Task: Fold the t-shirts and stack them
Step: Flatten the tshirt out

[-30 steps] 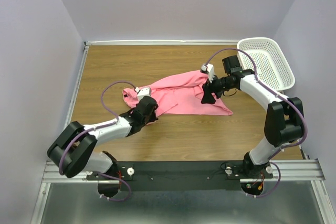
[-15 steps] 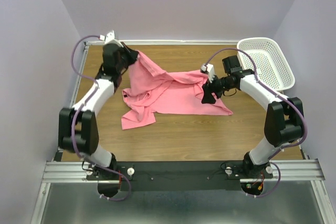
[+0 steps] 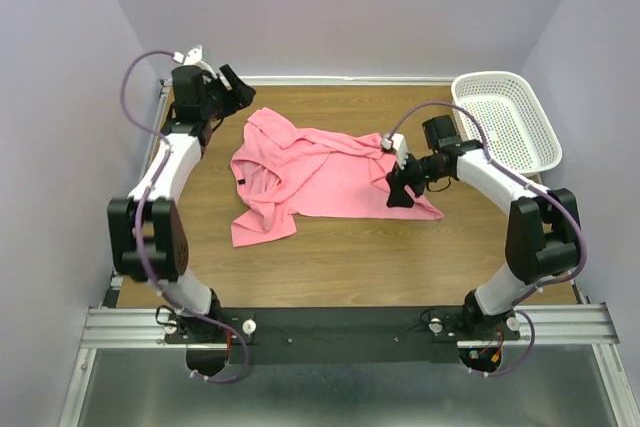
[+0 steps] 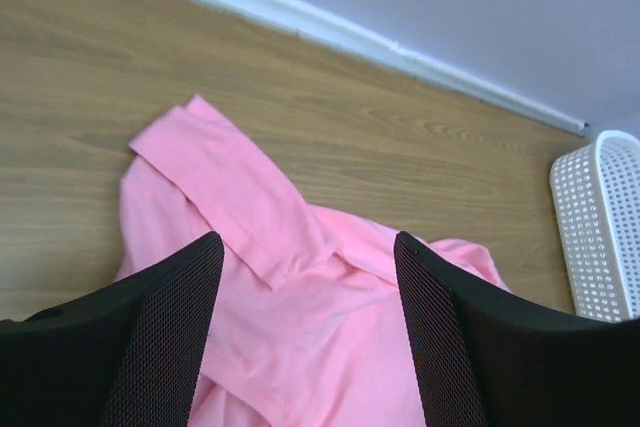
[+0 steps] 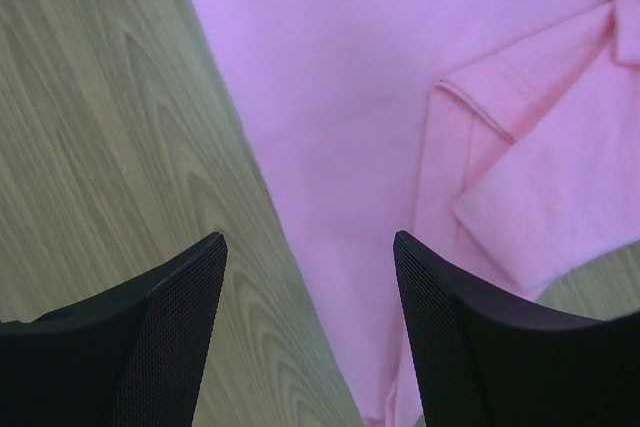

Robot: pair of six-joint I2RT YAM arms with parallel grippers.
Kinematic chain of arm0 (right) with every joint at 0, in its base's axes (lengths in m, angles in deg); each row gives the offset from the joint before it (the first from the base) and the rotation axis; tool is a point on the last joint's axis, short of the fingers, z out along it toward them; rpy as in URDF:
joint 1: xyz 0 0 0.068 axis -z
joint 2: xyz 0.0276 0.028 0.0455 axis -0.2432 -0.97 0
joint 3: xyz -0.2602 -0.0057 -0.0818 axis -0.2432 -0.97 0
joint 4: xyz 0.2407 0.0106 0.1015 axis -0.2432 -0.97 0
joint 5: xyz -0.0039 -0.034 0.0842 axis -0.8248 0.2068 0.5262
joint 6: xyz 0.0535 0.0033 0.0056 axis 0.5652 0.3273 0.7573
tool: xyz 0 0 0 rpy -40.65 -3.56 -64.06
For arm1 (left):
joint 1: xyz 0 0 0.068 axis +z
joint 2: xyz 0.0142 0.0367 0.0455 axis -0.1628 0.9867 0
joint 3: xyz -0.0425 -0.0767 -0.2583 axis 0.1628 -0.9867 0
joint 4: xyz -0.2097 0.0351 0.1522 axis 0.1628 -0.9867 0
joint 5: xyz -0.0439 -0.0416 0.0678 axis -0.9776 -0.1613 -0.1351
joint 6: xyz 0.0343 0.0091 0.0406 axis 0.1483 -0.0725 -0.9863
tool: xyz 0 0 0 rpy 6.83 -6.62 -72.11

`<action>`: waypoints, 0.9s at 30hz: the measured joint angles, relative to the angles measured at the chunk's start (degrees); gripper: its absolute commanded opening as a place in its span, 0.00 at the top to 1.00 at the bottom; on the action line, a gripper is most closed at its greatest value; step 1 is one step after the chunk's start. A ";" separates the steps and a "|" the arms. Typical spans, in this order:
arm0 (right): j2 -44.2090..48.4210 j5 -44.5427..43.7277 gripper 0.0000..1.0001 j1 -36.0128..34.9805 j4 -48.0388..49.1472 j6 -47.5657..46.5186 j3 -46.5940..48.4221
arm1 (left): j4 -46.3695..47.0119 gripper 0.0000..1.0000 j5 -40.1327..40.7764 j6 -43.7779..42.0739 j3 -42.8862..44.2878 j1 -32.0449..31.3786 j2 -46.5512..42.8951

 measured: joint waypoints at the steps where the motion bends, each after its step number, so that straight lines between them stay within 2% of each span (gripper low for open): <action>1: 0.20 0.11 0.25 -0.33 -0.13 -0.96 -0.61 | -0.94 0.20 1.11 -2.23 -0.87 0.02 -3.58; 5: 0.48 -1.57 0.25 -6.54 0.81 -4.55 -3.10 | -1.07 0.15 4.39 -10.12 -8.31 0.02 -23.96; 7: 0.44 -4.50 0.25 -14.38 2.49 -6.03 -4.76 | -0.28 0.15 4.92 -12.20 -13.94 0.04 -33.27; 11: -1.57 -10.08 0.25 -23.54 5.29 -6.71 -4.15 | 0.28 0.15 5.99 -16.59 -24.76 0.00 -48.39; 16: -7.23 -17.40 0.27 -25.77 7.93 -6.71 0.20 | -1.90 0.16 8.37 -19.74 -33.35 0.00 -54.34; 19: -9.62 -20.39 0.32 -26.12 9.33 -6.54 2.14 | -4.66 0.16 9.18 -20.68 -35.06 0.00 -55.36; 25: -12.04 -24.04 0.55 -26.56 10.32 -5.22 2.86 | -4.66 0.16 9.29 -21.62 -34.93 0.00 -56.00; 27: -12.11 -24.94 0.69 -26.67 10.58 -4.87 2.91 | -4.72 0.16 9.29 -21.75 -34.91 0.00 -55.98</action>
